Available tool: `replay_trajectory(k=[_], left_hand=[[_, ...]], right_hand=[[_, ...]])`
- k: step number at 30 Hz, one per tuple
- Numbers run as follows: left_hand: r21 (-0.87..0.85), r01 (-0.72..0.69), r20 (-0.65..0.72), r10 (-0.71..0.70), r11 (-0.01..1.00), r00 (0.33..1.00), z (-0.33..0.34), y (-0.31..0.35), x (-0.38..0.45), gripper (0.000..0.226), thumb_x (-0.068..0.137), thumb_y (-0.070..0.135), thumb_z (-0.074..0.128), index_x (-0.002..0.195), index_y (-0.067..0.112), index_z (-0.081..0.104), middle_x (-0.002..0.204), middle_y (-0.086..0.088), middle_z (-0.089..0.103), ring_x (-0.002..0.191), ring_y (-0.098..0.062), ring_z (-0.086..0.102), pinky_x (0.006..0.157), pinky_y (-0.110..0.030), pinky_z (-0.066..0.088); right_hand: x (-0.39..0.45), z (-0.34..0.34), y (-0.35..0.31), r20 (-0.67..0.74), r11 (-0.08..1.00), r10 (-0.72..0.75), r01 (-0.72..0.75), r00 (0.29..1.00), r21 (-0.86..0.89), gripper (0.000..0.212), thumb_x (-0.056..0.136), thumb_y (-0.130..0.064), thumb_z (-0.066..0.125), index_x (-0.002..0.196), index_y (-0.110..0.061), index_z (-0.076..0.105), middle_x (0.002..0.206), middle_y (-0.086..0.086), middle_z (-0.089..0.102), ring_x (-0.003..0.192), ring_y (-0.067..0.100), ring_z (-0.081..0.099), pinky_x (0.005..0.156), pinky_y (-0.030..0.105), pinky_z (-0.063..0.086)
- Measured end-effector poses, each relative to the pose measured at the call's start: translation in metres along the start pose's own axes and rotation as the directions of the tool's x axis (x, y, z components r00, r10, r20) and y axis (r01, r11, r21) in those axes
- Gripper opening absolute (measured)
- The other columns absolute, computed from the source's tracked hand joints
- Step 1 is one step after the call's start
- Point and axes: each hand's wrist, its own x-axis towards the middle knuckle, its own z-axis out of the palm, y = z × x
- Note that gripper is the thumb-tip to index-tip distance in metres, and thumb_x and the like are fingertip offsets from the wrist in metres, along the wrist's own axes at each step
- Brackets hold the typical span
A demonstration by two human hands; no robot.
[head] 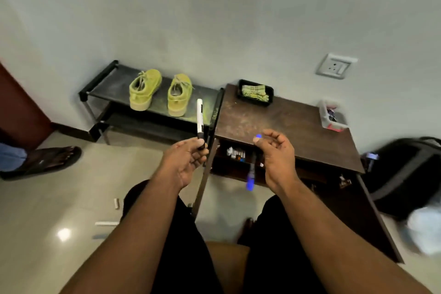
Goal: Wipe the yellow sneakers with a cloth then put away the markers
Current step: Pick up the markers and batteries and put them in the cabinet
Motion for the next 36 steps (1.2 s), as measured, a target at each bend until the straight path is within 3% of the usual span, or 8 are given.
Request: replay_trajectory(k=[5,9,11,14,21,26,31,36], left_hand=[[0.162,0.108,-0.026,-0.105,0.981,0.994,0.035,-0.055,0.024,0.019,0.084,0.000,0.065,0.102,0.004,0.060,0.079,-0.012,0.067,0.056,-0.015,0.065,0.051,-0.023,0.053],[0.291,0.215,-0.061,-0.207,0.932,0.976,0.048,-0.105,0.066,0.015,0.082,-0.004,0.067,0.094,0.004,0.061,0.078,-0.012,0.068,0.055,-0.015,0.065,0.052,-0.023,0.054],[0.306,0.264,-0.098,-0.245,0.915,0.965,0.051,-0.124,0.087,0.014,0.082,-0.005,0.067,0.092,0.003,0.060,0.076,-0.014,0.067,0.051,-0.015,0.064,0.048,-0.022,0.053],[0.368,0.307,-0.167,-0.262,0.878,0.951,0.058,-0.147,0.116,0.013,0.081,-0.006,0.067,0.085,0.004,0.060,0.074,-0.015,0.066,0.053,-0.018,0.063,0.048,-0.022,0.053],[0.490,0.329,-0.266,-0.221,0.807,0.938,0.061,-0.201,0.148,0.007,0.084,-0.001,0.067,0.091,0.001,0.066,0.083,-0.016,0.070,0.073,-0.023,0.071,0.061,-0.027,0.060],[0.485,0.334,-0.295,-0.208,0.808,0.932,0.067,-0.225,0.184,0.010,0.082,-0.002,0.068,0.081,0.003,0.060,0.077,-0.015,0.067,0.060,-0.019,0.066,0.054,-0.023,0.057],[0.528,0.264,-0.273,-0.133,0.807,0.953,0.072,-0.245,0.220,0.013,0.079,0.000,0.073,0.077,0.007,0.062,0.074,-0.011,0.067,0.064,-0.020,0.067,0.056,-0.026,0.057],[0.675,0.125,-0.235,0.052,0.727,0.971,0.084,-0.257,0.250,0.019,0.073,0.010,0.081,0.072,0.016,0.063,0.075,-0.009,0.070,0.075,-0.026,0.071,0.068,-0.039,0.060]], right_hand=[[0.039,-0.043,0.023,-0.199,0.930,0.207,-0.129,0.958,0.343,0.020,0.088,-0.007,0.066,0.104,-0.012,0.054,0.086,0.013,0.063,0.065,0.023,0.064,0.055,0.032,0.053],[0.065,-0.059,0.089,-0.088,0.729,0.682,-0.684,0.726,0.010,0.019,0.092,-0.026,0.061,0.088,-0.009,0.056,0.067,0.008,0.057,0.043,0.014,0.053,0.041,0.020,0.044],[0.074,-0.066,0.119,-0.110,0.590,0.793,-0.800,0.599,-0.107,0.022,0.095,-0.023,0.054,0.078,-0.010,0.053,0.061,0.004,0.052,0.038,0.009,0.044,0.037,0.016,0.036],[0.098,-0.084,0.149,-0.199,0.536,0.810,-0.834,0.551,-0.129,0.018,0.095,-0.020,0.053,0.080,-0.010,0.052,0.060,0.005,0.049,0.043,0.015,0.042,0.045,0.023,0.037],[0.131,-0.102,0.204,-0.173,0.513,0.802,-0.807,0.572,-0.292,0.015,0.090,0.003,0.053,0.097,-0.010,0.054,0.077,0.012,0.054,0.057,0.022,0.052,0.047,0.028,0.046],[0.150,-0.101,0.229,-0.224,0.655,0.715,-0.747,0.662,-0.117,0.009,0.094,-0.010,0.055,0.094,-0.017,0.060,0.088,0.009,0.066,0.063,0.018,0.057,0.047,0.024,0.047],[0.182,-0.098,0.244,-0.255,0.773,0.595,-0.630,0.762,-0.080,0.029,0.095,0.002,0.038,0.089,-0.020,0.056,0.068,0.001,0.042,0.052,0.011,0.030,0.047,0.025,0.026],[0.202,-0.093,0.255,-0.340,0.849,0.461,-0.519,0.820,-0.101,0.020,0.088,0.003,0.060,0.103,-0.008,0.067,0.085,0.002,0.063,0.066,0.006,0.053,0.060,0.016,0.043]])
